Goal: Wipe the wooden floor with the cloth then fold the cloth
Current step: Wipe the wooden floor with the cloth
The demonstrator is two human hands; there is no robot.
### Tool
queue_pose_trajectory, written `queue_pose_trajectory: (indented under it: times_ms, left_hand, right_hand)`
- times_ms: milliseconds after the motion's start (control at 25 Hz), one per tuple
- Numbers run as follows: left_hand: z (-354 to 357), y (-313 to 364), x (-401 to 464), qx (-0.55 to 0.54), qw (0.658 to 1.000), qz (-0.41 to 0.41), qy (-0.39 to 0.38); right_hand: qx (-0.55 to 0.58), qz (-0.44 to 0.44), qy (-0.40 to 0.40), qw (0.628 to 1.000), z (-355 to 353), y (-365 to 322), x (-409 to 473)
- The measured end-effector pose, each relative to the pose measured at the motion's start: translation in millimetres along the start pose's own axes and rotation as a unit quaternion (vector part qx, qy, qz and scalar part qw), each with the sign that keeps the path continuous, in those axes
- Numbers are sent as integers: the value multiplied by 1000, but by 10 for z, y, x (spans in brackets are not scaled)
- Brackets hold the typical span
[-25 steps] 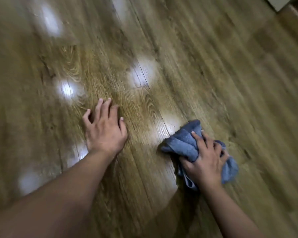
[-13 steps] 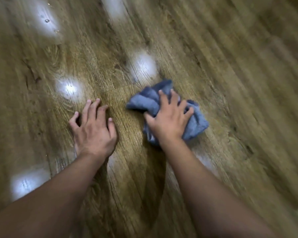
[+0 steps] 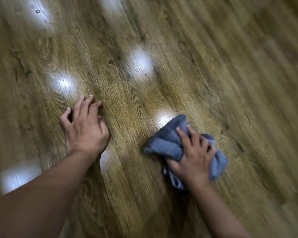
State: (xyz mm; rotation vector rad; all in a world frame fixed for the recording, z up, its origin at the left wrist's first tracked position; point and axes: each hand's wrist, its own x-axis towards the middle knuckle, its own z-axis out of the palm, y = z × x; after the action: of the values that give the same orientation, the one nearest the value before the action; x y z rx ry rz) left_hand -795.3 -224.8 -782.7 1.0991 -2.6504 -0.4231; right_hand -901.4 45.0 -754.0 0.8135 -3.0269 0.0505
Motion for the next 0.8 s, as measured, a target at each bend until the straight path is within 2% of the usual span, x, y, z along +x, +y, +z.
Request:
queue_pose_trajectory:
  times_ms: [200,360,440,640,800]
  left_hand:
    - [-38,37,-12,15,1000,-7,-8]
    - [-47,58,2,37,999,-10,-18]
    - [-42,52,17,42,999,-7,-20]
    - [-13,39,14,21,1000,-15,-5]
    - [6,17,20,19,1000,-20,5]
  right_hand:
    - [-30,140,-3,990,22,152,1136]
    - [9,240,11,971,99,-253,1939]
    - [9,209,14,978,130,-647,2080]
    - [21,34,1,999,108,-1580,1757]
    - [30,-67,-15,997,118,-1647,1259]
